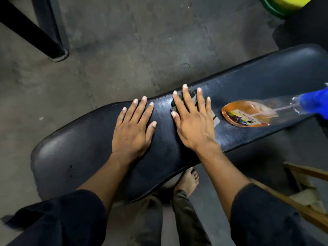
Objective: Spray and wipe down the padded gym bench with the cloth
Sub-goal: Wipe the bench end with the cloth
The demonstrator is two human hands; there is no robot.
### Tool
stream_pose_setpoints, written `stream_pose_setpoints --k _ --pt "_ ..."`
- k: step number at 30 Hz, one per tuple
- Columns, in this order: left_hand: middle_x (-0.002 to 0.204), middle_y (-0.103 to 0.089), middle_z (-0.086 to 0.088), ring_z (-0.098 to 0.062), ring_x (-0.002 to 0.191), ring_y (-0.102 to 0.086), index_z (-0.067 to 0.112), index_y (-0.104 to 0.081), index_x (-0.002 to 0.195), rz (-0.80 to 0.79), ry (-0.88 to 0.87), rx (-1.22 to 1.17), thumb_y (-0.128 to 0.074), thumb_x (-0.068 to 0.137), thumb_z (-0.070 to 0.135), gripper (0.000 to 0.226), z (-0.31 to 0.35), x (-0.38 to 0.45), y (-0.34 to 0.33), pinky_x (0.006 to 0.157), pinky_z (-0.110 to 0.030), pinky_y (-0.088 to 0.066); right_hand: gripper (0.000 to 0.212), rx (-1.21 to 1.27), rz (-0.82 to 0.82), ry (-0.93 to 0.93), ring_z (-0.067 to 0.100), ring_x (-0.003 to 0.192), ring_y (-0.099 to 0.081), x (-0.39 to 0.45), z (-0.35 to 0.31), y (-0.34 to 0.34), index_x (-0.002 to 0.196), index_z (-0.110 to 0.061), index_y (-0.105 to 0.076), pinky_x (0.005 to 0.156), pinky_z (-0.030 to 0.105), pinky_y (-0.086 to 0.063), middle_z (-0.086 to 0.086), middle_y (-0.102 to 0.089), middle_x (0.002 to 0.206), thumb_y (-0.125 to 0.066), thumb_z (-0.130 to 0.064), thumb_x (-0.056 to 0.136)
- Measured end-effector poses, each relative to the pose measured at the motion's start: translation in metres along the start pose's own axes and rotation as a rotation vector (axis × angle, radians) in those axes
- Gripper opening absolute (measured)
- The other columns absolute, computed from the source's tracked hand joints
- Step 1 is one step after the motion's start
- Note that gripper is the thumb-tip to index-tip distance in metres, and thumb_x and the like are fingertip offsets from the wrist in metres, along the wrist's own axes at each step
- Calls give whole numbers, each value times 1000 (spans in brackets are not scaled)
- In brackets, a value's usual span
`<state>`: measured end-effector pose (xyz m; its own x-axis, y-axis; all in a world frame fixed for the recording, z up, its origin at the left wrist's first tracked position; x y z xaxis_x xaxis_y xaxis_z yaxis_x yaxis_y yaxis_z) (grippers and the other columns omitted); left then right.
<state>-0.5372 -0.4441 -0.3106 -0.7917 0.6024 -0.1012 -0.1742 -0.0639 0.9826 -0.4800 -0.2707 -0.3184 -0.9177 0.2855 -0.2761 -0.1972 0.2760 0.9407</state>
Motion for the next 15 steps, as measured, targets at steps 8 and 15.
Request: stream_pose_setpoints --k 8,15 --pt "178 -29 3 -18 166 -24 24 -41 167 65 14 -100 -41 112 29 55 -7 -2 -1 135 -46 -19 61 -20 41 210 38 167 -8 -38 -62 -24 172 -26 -23 132 57 -19 -5 -11 181 -33 -43 114" --pt "180 -26 4 -20 167 -20 26 -37 168 40 11 -82 -36 112 38 57 -22 -17 -6 136 -50 -15 57 -81 35 35 40 166 -9 -42 -10 -22 170 -44 -20 132 60 -16 0 -6 182 -27 -50 114"
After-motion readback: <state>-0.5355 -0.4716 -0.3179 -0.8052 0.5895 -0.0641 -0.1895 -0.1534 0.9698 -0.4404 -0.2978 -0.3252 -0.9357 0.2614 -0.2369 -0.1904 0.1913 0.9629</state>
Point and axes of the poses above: each hand's wrist, its own x-axis towards the middle knuckle, its own y-axis out of the back of the hand, z = x × y, the point moved 8 cm from there along x, towards the middle knuckle
